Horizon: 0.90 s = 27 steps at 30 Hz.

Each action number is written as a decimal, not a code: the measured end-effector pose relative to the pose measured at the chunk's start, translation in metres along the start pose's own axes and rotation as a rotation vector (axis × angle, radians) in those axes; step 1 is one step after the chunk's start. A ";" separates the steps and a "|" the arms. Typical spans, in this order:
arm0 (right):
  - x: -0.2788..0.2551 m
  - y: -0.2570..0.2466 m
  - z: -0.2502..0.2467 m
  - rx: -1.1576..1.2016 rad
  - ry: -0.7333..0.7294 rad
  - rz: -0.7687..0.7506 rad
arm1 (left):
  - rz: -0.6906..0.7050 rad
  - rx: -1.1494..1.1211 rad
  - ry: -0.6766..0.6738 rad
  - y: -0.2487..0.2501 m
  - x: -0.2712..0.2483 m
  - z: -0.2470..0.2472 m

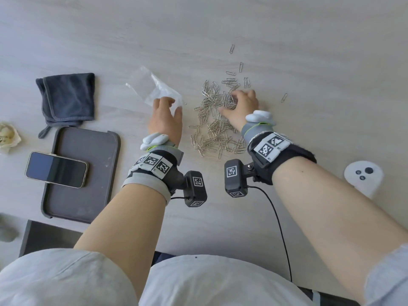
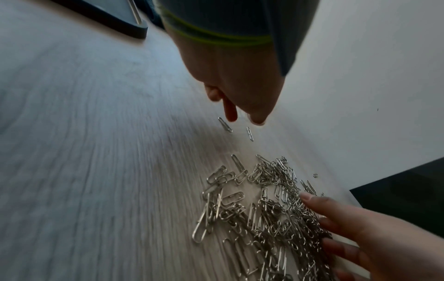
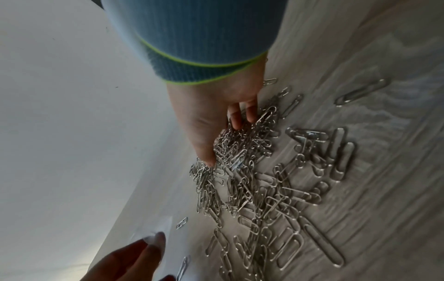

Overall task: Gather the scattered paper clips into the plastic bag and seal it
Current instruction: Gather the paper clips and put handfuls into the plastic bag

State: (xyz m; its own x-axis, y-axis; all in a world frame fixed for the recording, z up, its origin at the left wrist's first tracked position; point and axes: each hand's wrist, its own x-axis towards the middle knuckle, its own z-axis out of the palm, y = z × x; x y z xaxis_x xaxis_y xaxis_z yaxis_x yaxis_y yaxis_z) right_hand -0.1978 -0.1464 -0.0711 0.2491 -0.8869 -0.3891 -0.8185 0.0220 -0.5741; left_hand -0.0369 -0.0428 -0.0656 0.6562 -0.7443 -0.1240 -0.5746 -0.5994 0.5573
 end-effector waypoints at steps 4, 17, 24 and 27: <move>-0.005 0.007 -0.006 -0.070 0.132 0.067 | -0.009 -0.084 -0.008 -0.002 -0.003 0.006; -0.016 -0.015 0.014 -0.257 -0.081 -0.031 | 0.014 -0.178 -0.066 -0.006 -0.012 0.005; -0.014 -0.009 0.009 -0.142 -0.124 -0.094 | -0.038 -0.170 -0.020 -0.009 -0.015 0.002; -0.015 -0.009 0.007 -0.152 -0.114 -0.102 | -0.011 -0.219 -0.056 -0.009 -0.015 0.001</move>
State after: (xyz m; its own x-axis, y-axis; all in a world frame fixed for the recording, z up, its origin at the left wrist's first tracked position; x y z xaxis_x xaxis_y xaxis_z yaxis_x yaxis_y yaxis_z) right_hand -0.1903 -0.1304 -0.0648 0.3843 -0.8230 -0.4184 -0.8525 -0.1423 -0.5031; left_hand -0.0424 -0.0264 -0.0690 0.6303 -0.7569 -0.1726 -0.4438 -0.5338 0.7198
